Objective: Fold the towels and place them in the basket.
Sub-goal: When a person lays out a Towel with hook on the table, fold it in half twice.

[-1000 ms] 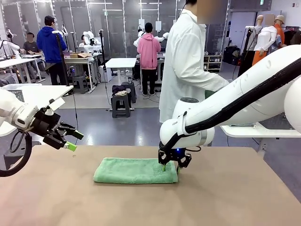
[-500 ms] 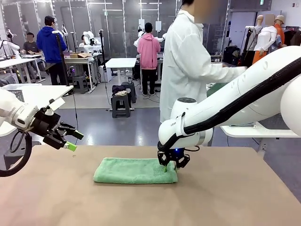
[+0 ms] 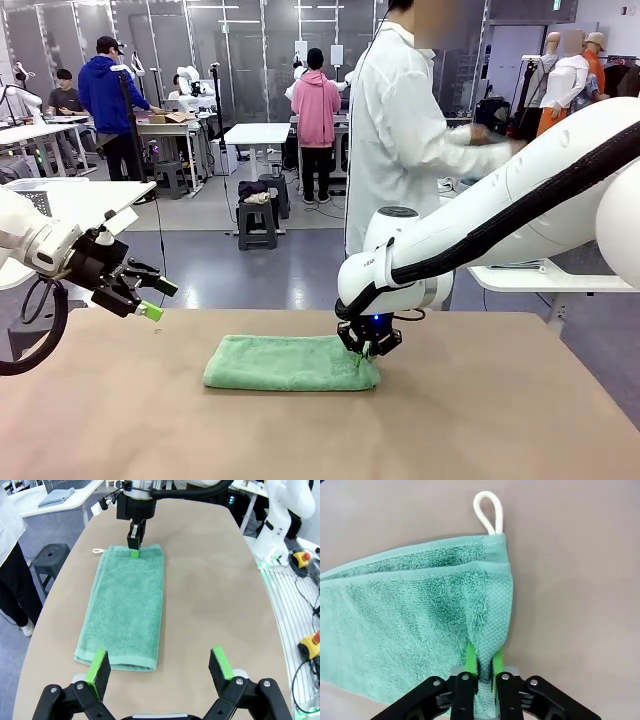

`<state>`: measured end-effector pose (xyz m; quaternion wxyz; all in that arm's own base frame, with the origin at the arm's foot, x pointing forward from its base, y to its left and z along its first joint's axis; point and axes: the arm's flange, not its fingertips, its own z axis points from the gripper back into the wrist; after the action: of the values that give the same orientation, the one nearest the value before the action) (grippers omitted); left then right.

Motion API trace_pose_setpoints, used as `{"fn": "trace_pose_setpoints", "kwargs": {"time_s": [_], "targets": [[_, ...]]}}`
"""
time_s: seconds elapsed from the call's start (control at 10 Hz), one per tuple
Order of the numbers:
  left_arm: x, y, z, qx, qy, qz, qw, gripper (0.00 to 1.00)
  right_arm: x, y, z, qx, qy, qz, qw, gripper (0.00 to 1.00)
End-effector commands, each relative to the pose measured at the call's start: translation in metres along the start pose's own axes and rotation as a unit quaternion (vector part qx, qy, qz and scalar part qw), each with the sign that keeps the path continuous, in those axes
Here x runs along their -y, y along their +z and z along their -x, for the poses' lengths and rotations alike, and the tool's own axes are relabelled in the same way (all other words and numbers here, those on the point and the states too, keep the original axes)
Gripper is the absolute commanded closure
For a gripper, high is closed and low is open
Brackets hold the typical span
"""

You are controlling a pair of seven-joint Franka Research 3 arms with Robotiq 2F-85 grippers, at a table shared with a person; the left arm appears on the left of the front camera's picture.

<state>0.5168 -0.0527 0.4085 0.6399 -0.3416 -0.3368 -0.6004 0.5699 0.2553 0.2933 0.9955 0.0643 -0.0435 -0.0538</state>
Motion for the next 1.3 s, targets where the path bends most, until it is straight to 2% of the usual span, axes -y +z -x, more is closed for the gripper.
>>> {"fn": "trace_pose_setpoints", "kwargs": {"time_s": [0.0, 0.4, 0.7, 1.0, 1.2], "targets": [[0.002, -0.001, -0.001, -0.005, -0.002, -0.006, 1.000, 0.00, 0.006, -0.015, 0.000, -0.008, -0.015, 0.025, 1.000, 1.00], [0.002, -0.001, -0.001, -0.005, -0.002, -0.006, 1.000, 0.00, 0.053, 0.001, 0.000, 0.008, -0.018, 0.019, 1.000, 1.00], [0.002, -0.001, -0.001, -0.005, -0.002, -0.006, 1.000, 0.00, 0.066, 0.014, 0.001, 0.024, -0.003, 0.020, 1.000, 1.00], [0.002, -0.001, -0.001, -0.005, -0.002, -0.006, 1.000, 0.00, 0.045, 0.054, 0.004, 0.060, 0.004, 0.021, 0.998, 1.00], [0.002, -0.001, -0.001, -0.005, -0.002, -0.006, 1.000, 0.00, 0.005, 0.092, 0.017, 0.076, 0.012, 0.023, 0.997, 1.00]]}}
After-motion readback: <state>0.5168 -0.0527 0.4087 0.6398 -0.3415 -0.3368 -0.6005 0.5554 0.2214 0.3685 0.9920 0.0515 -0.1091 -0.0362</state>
